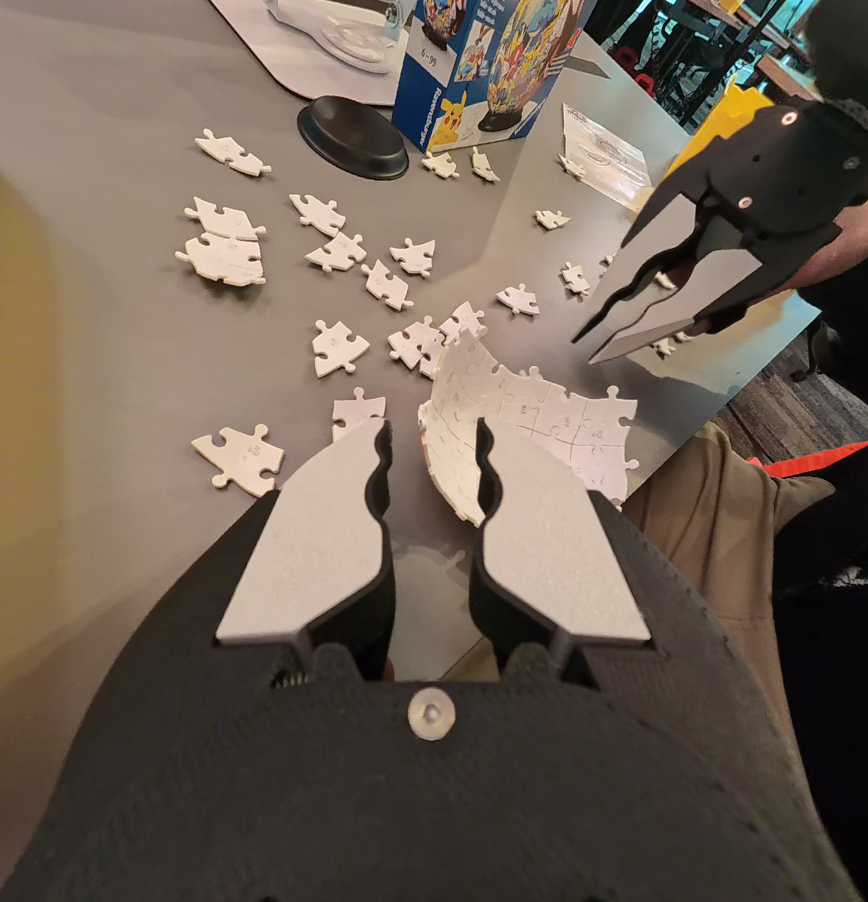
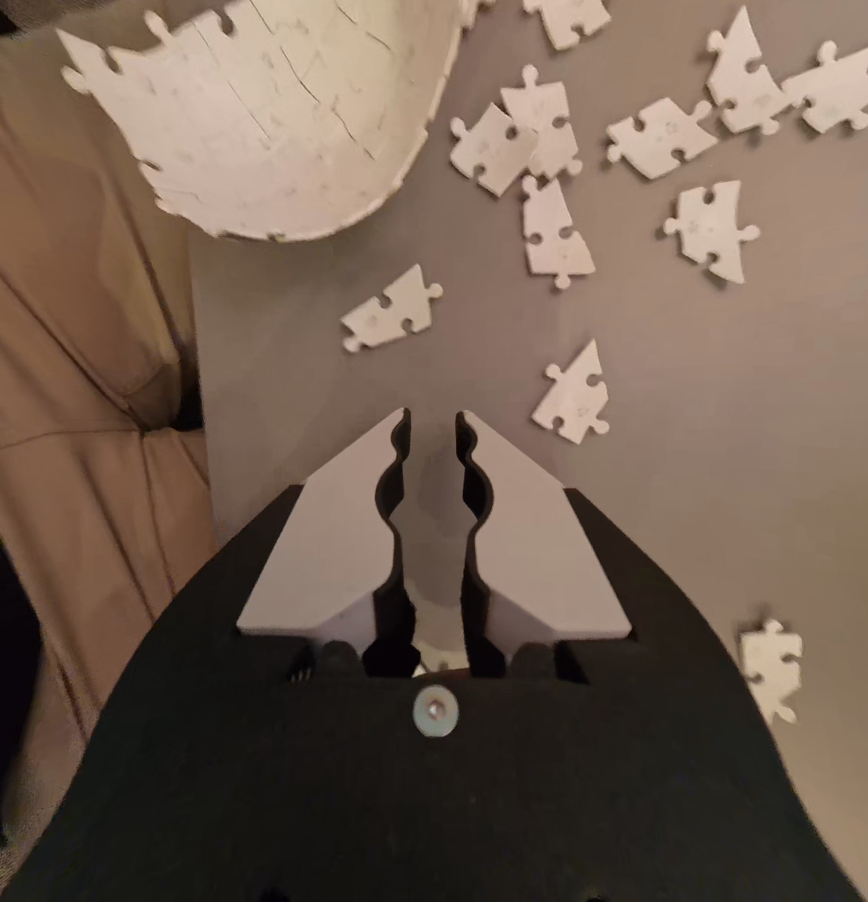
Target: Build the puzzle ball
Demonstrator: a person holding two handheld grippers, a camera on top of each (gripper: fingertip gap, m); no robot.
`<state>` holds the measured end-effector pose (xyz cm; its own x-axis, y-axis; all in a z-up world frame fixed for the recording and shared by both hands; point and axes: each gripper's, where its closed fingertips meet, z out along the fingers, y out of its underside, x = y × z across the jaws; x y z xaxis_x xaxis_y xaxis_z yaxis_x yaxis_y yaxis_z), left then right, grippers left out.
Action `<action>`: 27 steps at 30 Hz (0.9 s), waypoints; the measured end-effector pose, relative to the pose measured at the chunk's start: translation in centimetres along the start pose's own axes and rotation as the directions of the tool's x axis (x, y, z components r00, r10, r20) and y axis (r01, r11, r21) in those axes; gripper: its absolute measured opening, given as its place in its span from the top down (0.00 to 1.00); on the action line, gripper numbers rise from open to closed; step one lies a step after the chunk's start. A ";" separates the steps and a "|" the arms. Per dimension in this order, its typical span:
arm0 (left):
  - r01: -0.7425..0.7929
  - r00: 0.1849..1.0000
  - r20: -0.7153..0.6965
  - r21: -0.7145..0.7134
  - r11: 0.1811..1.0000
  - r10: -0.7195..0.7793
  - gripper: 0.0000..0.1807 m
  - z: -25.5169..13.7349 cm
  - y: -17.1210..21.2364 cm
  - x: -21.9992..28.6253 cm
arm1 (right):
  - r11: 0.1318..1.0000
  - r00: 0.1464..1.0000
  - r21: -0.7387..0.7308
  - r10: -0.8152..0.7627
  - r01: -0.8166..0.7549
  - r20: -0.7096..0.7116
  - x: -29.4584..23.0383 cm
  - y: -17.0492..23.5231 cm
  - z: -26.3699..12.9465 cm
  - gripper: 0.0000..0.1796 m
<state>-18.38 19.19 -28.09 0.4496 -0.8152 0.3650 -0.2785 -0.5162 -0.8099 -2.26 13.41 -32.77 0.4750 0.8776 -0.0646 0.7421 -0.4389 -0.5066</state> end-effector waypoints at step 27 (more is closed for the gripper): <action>-0.011 1.000 0.002 0.010 1.000 0.011 0.82 -0.3 -0.3 0.4 | 0.994 0.993 0.074 -0.087 0.081 0.084 -0.9 -2.5 2.3 0.98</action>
<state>-18.38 19.00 -27.54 0.4480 -0.8204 0.3552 -0.2746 -0.5044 -0.8187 -5.63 14.21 -33.42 0.3673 0.9255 -0.0922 0.7411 -0.3511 -0.5723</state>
